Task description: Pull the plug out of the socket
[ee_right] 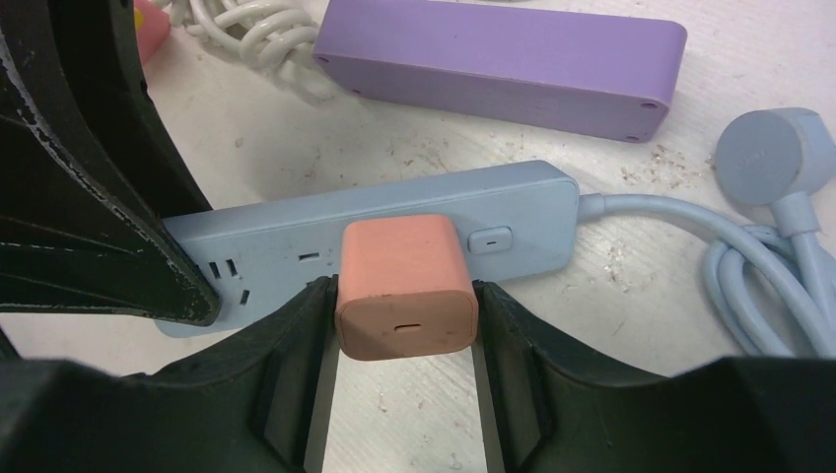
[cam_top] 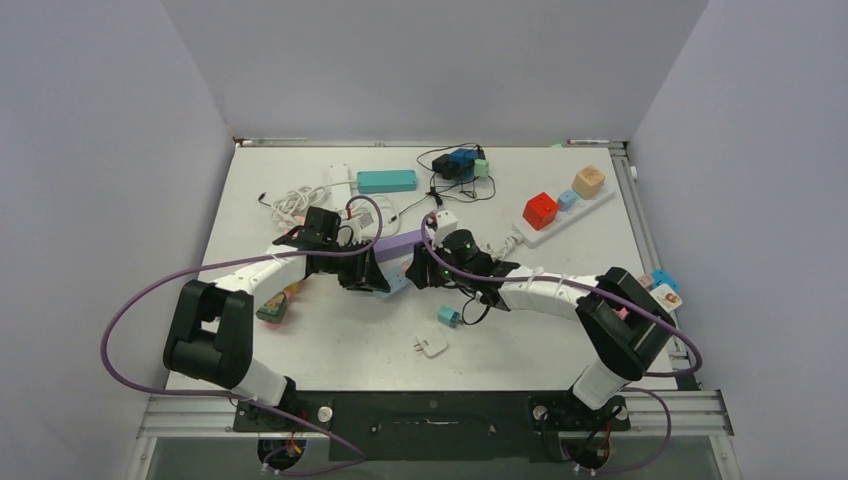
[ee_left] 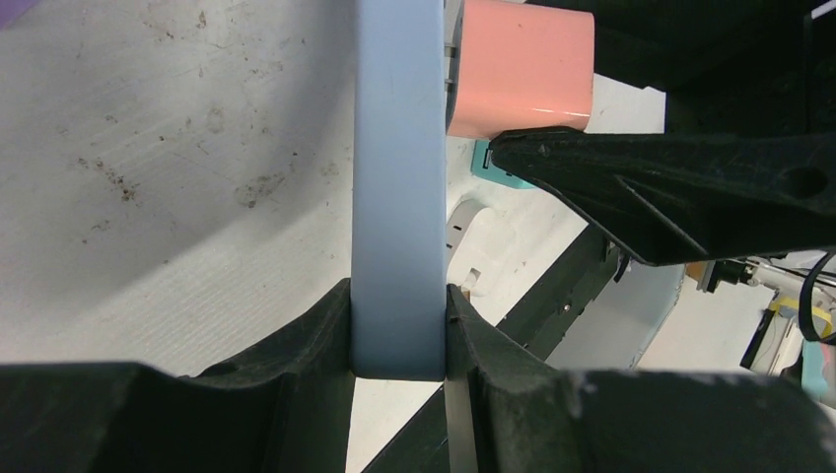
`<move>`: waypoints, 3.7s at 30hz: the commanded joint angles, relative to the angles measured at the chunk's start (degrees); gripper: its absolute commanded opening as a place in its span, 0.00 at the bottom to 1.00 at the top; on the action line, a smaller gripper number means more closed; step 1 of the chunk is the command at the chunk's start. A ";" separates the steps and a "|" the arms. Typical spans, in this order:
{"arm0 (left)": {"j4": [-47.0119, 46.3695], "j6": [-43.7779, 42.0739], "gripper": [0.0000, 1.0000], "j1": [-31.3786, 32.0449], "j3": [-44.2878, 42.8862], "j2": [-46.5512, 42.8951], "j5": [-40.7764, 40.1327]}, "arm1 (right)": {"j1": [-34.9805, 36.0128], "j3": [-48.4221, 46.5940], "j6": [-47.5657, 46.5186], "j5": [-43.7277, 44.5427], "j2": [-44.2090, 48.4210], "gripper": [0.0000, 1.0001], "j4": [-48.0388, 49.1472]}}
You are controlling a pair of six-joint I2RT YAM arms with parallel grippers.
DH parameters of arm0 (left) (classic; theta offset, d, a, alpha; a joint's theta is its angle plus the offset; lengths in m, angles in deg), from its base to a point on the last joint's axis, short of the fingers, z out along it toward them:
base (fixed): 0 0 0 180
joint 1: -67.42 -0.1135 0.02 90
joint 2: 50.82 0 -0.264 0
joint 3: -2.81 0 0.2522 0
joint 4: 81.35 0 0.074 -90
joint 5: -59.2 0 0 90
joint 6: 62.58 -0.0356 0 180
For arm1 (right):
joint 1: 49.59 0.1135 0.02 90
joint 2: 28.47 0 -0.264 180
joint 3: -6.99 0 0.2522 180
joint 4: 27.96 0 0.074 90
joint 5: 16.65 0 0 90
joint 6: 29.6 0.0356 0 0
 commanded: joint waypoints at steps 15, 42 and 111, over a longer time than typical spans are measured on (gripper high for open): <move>2.33 -0.94 0.00 -0.49 -1.47 0.46 -3.20 | 1.34 1.53 3.04 8.89 5.79 0.05 0.81; 6.97 -4.28 0.02 1.53 -3.52 1.91 -8.37 | 5.82 2.84 -6.43 14.47 11.81 0.05 -7.53; -8.28 -4.51 0.96 -5.50 7.38 -53.84 -59.37 | -20.58 5.75 -8.26 34.90 45.70 0.90 -24.56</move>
